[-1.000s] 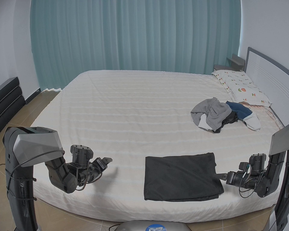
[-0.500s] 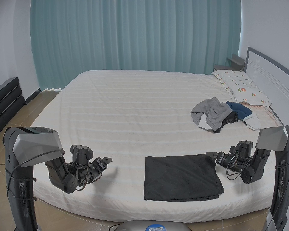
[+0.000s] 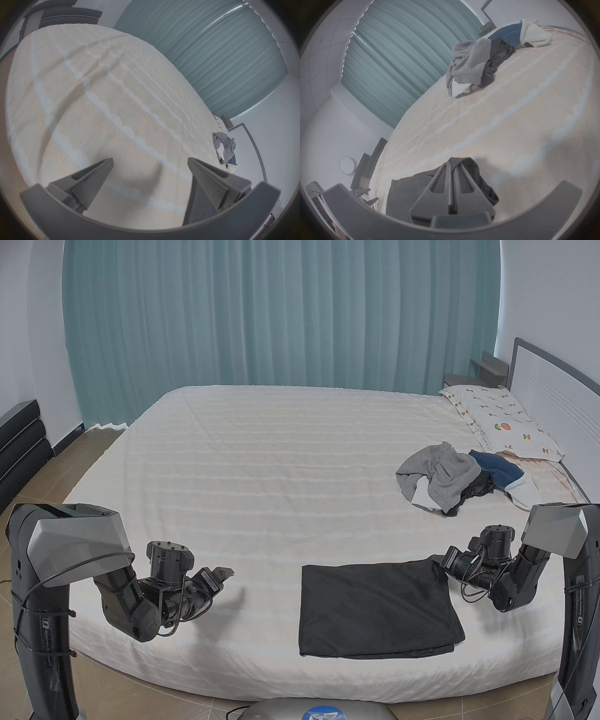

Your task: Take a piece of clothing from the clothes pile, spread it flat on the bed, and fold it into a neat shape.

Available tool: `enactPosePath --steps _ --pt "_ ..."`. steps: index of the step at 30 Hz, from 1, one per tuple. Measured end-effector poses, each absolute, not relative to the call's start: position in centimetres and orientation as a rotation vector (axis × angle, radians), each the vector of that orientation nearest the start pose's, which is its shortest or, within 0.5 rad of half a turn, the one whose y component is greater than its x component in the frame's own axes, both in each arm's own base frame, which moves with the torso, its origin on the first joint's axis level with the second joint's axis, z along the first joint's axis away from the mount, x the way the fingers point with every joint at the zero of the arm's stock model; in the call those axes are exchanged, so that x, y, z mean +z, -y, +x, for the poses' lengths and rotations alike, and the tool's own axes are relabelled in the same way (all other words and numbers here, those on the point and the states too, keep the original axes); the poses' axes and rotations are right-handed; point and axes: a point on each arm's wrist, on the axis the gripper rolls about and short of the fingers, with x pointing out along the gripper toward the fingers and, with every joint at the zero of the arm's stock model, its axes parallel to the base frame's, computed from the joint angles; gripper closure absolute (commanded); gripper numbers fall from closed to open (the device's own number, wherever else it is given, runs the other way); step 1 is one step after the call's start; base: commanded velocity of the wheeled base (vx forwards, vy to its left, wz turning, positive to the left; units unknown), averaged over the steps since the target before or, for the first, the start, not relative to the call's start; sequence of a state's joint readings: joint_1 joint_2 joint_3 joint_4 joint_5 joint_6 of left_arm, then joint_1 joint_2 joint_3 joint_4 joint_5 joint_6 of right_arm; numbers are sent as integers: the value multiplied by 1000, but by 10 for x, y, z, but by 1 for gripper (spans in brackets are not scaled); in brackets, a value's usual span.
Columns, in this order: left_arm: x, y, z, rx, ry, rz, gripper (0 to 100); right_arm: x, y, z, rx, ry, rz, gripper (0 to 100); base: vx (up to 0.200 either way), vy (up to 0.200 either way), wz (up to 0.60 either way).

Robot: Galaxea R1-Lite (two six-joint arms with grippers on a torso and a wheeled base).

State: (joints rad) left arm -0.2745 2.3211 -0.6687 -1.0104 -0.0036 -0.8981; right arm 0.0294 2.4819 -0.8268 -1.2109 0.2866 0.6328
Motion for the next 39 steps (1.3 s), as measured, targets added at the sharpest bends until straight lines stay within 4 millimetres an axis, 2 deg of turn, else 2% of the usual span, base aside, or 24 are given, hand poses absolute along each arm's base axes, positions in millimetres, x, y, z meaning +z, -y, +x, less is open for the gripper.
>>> enactPosePath --steps 12,21,22,32,39 --pt "-22 94 335 37 -709 -775 0 -42 -1 391 113 -518 722 100 0 0 0" --pt "-22 95 335 36 -710 -774 0 -47 2 391 111 -523 728 100 0 0 0" --pt "-23 95 335 37 -711 -774 0 -48 2 391 111 -525 729 0 0 0 0" --pt "-23 94 335 37 -710 -774 0 -44 2 385 105 -526 759 0 0 0 0" --pt "-22 98 333 26 -712 -770 0 -29 1 356 88 -559 790 0 0 0 0"
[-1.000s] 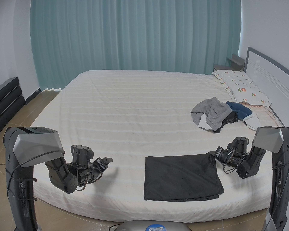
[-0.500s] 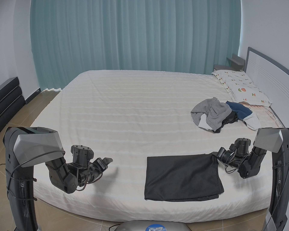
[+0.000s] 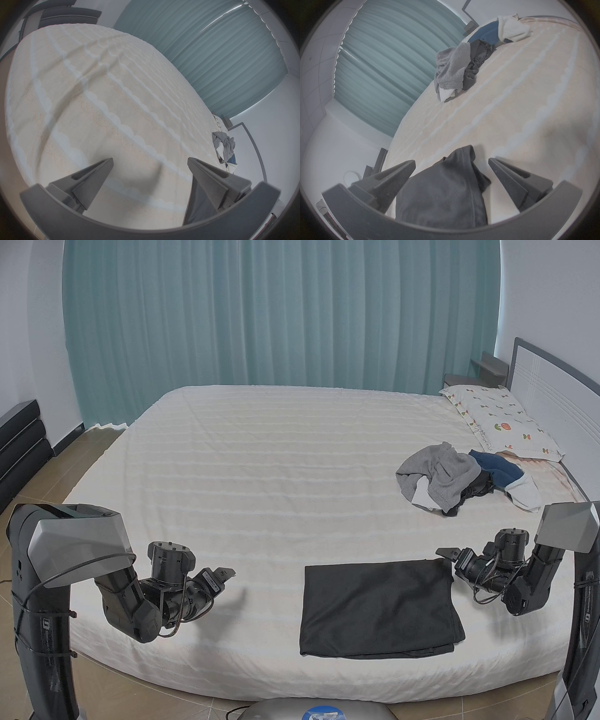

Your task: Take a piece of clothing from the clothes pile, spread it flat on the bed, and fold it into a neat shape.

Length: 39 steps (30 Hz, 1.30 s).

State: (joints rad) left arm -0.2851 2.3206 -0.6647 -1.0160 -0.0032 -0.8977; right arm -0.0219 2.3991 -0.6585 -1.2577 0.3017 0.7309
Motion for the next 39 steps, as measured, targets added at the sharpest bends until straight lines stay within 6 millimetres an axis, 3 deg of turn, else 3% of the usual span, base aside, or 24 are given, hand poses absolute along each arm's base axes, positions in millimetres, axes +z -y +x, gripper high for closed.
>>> enactPosePath --steps 7,14,39 --pt "-22 107 327 2 -730 -761 0 -18 1 317 49 -566 888 0 0 0 0" --pt "-24 119 319 -24 -756 -747 0 -12 0 294 41 -529 976 0 0 -200 0" --pt "-22 143 309 -95 -784 -723 0 -24 0 284 8 -588 999 0 0 -16 0"
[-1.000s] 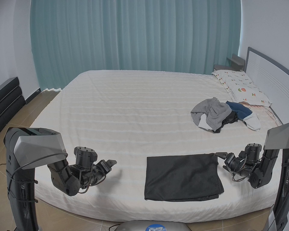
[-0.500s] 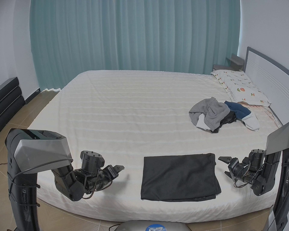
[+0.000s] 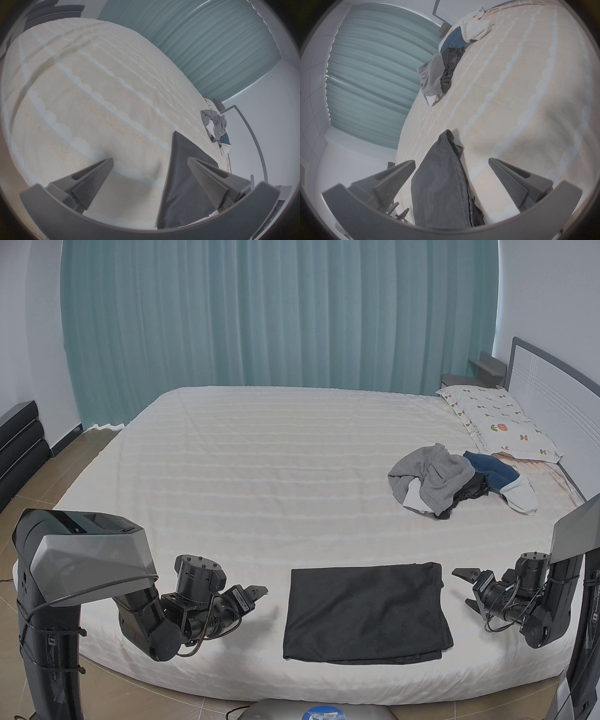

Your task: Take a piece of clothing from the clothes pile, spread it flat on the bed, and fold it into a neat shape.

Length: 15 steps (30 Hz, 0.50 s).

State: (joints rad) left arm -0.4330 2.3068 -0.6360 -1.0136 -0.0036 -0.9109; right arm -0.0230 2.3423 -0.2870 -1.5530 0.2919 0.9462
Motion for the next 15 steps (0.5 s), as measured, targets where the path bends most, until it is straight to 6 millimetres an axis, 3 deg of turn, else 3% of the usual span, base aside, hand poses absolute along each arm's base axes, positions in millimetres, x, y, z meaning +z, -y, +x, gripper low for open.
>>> enactPosePath --steps 10,15 --pt "-21 145 310 -102 -779 -724 0 -26 -2 283 8 -599 999 0 0 0 0" --pt "-21 145 309 -100 -784 -722 0 -26 -2 283 8 -598 999 0 0 -200 0"
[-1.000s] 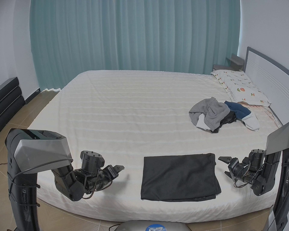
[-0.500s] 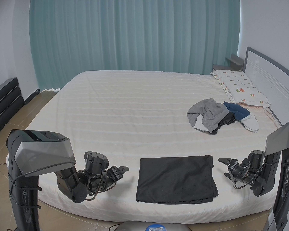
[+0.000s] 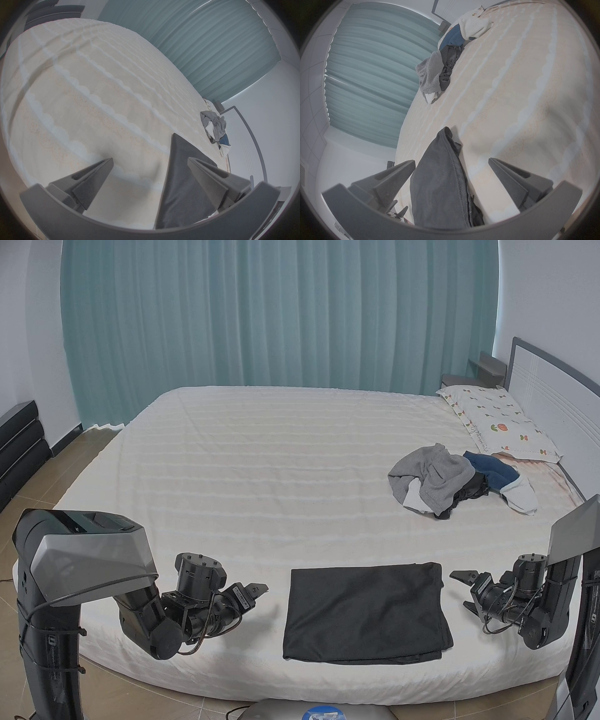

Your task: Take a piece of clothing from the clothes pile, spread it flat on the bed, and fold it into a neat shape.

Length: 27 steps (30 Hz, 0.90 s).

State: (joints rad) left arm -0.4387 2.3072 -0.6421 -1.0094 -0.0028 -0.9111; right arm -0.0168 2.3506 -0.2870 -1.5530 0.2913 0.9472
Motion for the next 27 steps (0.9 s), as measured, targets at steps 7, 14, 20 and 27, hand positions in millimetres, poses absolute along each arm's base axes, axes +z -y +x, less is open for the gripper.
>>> enactPosePath --steps 7,14,20,27 --pt "-22 146 308 -102 -790 -719 0 -25 -2 284 9 -596 998 0 0 -200 0" --pt "-21 147 308 -108 -786 -719 0 -25 -2 284 8 -596 998 0 0 0 0" --pt "-19 155 310 -134 -778 -713 0 -25 -2 284 11 -597 996 0 0 0 0" --pt "-23 163 309 -180 -777 -633 0 -25 -2 284 11 -597 996 0 0 0 0"
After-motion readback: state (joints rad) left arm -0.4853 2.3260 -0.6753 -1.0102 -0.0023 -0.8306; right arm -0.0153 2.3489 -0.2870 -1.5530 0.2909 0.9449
